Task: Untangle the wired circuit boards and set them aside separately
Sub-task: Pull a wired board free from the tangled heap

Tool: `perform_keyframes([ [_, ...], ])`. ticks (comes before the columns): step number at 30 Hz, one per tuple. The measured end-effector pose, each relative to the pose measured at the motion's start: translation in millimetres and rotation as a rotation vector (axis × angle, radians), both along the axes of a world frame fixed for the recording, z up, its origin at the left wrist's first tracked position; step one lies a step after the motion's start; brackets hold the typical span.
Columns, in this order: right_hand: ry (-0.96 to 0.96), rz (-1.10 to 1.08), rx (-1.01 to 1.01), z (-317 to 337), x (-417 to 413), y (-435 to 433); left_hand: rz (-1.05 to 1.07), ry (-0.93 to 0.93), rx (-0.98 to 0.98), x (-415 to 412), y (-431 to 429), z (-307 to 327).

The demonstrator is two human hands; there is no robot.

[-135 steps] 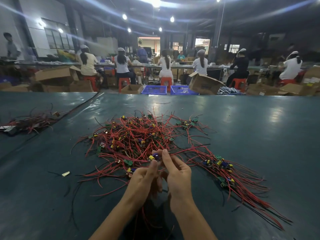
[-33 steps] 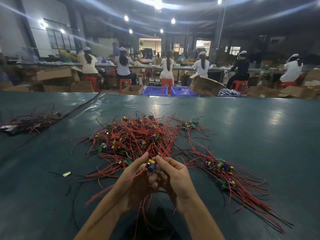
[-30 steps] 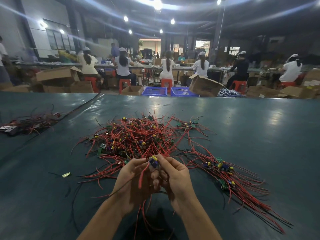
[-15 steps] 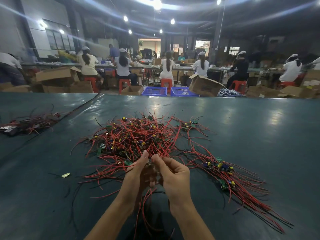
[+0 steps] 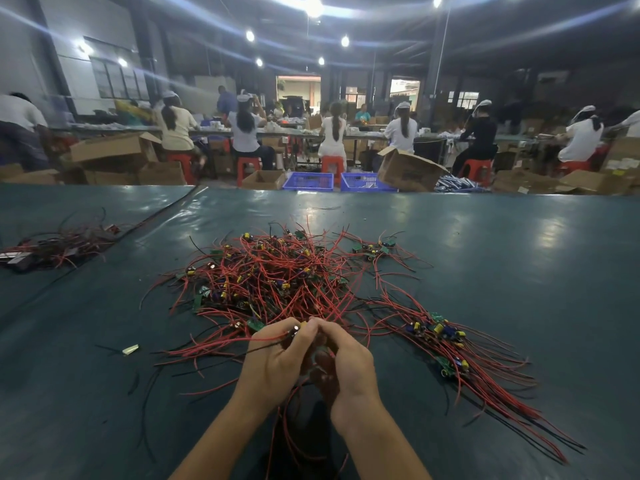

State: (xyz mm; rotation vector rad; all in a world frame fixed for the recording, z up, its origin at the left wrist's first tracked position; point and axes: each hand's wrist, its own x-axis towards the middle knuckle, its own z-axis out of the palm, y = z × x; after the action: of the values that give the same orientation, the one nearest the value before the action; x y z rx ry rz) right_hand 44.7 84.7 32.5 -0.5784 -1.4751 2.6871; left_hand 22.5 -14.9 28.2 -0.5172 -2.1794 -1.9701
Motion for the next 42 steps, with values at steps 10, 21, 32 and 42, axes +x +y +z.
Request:
perform_keyframes([
  [10,-0.012,-0.078,-0.334,7.3,-11.4,45.5,-0.125,-0.019,0.029,6.5,1.4,8.3],
  [21,0.022,-0.122,-0.140,2.0,-12.0,31.4,-0.136,-0.030,0.040,3.1,-0.8,7.5],
  [32,-0.017,0.102,-0.091,5.7,-4.3,12.0,-0.124,-0.027,0.014,1.5,-4.3,8.6],
  [42,0.117,-0.186,-0.185,4.7,-12.9,49.0,-0.199,-0.066,0.066,7.0,-3.3,11.7],
])
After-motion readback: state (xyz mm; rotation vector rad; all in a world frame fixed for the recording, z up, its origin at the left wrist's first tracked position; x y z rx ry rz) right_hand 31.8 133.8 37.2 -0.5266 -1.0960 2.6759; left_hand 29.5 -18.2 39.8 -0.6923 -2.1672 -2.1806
